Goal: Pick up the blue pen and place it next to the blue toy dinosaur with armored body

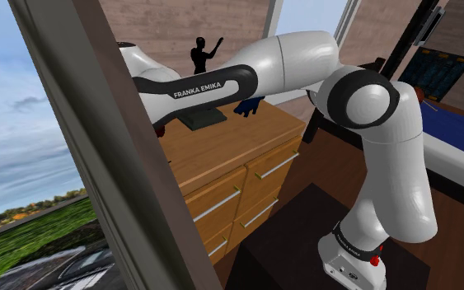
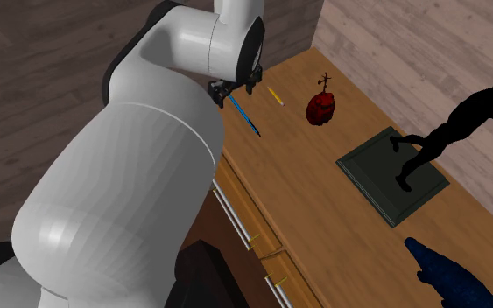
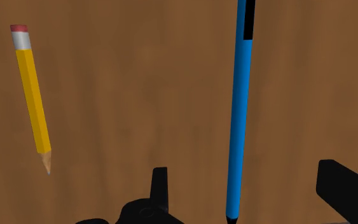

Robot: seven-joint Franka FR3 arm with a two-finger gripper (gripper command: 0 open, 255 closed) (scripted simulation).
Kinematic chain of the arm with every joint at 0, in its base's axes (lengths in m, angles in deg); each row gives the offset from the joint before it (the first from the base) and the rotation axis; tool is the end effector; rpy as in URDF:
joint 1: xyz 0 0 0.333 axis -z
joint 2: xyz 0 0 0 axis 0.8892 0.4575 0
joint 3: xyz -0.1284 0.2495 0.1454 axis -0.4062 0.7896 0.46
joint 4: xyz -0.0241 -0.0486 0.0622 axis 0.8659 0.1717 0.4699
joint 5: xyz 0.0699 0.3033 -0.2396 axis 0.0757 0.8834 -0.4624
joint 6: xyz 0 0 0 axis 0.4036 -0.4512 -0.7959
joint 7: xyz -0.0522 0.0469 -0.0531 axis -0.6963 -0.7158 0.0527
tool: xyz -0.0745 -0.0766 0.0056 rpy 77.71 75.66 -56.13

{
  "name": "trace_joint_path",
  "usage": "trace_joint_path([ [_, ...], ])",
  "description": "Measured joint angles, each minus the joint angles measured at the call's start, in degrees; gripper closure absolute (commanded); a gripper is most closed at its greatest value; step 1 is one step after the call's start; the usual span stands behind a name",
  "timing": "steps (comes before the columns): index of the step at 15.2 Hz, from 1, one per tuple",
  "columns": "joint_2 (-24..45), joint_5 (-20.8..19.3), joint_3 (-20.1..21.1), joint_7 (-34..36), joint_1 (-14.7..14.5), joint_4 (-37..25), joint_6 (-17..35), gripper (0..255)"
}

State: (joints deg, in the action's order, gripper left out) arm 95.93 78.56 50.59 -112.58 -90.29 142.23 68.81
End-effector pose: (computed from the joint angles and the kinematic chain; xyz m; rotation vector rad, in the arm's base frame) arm 0.5341 0.4798 0.3912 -2.1442 -2.1769 -0.0733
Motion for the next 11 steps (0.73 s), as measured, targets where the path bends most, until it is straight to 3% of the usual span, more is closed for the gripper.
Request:
trace_joint_path([
  [2, 0.0, 0.0, 0.0, 0.0, 0.0, 0.0, 0.0, 0],
  [3, 0.0, 0.0, 0.0, 0.0, 0.0, 0.0, 0.0, 255],
  [11, 0.0, 0.0, 0.0, 0.0, 0.0, 0.0, 0.0, 255],
])
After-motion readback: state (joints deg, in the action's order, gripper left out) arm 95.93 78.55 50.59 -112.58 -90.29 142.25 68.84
